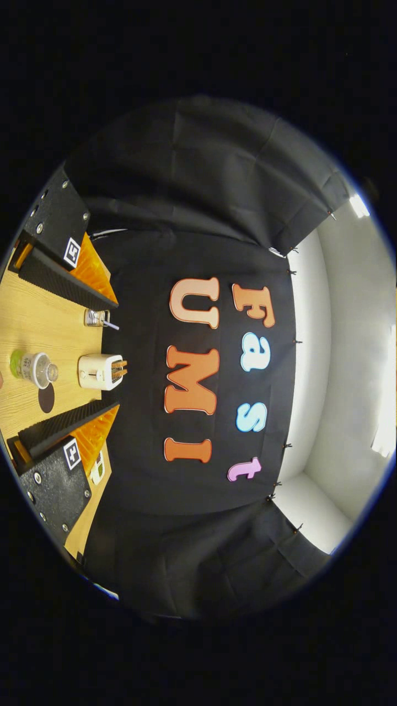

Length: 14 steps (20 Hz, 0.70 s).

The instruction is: Take the bottle from table, then pour the juice into the cup, finally place the bottle on the coaster

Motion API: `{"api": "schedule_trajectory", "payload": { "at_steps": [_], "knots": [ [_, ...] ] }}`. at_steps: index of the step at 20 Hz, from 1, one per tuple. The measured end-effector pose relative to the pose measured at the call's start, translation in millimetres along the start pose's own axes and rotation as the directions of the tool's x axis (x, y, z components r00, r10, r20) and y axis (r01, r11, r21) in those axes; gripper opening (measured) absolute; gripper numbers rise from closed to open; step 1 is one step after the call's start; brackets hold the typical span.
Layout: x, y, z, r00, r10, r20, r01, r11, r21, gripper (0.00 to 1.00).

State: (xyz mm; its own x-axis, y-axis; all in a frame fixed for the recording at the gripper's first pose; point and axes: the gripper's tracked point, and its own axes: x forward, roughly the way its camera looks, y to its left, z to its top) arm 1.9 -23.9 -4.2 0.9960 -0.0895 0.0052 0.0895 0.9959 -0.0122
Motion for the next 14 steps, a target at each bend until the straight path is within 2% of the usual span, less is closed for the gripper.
{"api": "schedule_trajectory", "payload": {
  "at_steps": [8, 14],
  "knots": [
    [1, -5, -55, 0.999, -0.044, -0.026, 0.044, 0.999, -0.008, 0.96],
    [4, -6, -98, 0.999, -0.044, -0.014, 0.044, 0.999, 0.016, 0.96]
  ]
}}
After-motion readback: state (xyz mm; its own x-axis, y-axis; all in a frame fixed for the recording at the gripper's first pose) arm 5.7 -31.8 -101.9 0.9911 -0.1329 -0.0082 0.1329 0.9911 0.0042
